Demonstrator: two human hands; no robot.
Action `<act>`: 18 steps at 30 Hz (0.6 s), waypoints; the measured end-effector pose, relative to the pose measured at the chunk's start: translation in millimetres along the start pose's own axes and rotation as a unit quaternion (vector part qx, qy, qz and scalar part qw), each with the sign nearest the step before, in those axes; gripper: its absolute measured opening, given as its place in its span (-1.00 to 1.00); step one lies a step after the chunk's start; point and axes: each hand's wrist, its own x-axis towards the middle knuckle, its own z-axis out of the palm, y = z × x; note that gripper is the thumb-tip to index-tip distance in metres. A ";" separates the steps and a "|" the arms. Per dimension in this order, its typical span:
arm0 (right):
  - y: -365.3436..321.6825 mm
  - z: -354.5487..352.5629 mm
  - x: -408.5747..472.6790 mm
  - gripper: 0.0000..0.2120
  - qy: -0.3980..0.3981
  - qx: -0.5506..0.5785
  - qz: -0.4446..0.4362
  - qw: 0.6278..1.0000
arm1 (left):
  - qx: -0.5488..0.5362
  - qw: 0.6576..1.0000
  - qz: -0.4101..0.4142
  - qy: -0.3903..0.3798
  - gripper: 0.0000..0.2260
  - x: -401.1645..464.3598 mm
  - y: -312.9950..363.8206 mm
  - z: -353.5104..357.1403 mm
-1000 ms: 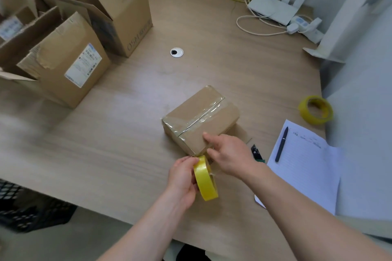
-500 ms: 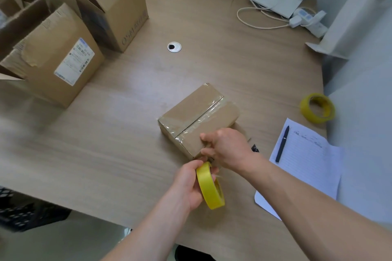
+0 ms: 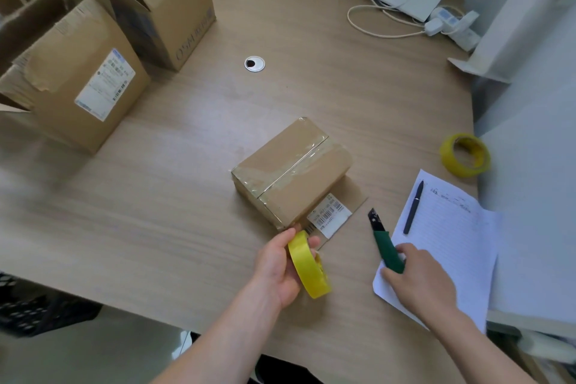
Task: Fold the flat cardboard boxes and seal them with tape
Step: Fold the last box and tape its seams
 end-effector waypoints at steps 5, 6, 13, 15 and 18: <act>-2.8 0.6 -3.6 -0.93 0.028 0.052 -0.046 0.997 | 0.017 1.000 -0.003 -0.007 -0.91 -1.7 1.9 -4.3; -6.3 -2.4 -3.9 -0.87 0.051 0.084 -0.060 0.993 | 0.023 1.000 0.002 -0.007 -0.93 -2.0 2.4 -4.5; -62.7 -69.0 -28.9 -0.61 -0.025 0.152 -0.290 0.945 | 0.027 0.999 0.036 -0.002 -0.88 -1.2 1.1 -8.8; -81.1 -84.8 -33.4 -0.60 -0.040 0.105 -0.344 0.932 | 0.036 0.998 0.049 0.002 -0.80 -0.4 -0.3 -9.6; -100.8 -97.2 -34.0 -0.61 -0.048 0.024 -0.383 0.922 | 0.036 0.997 0.071 0.007 -0.72 -0.6 -1.8 -8.7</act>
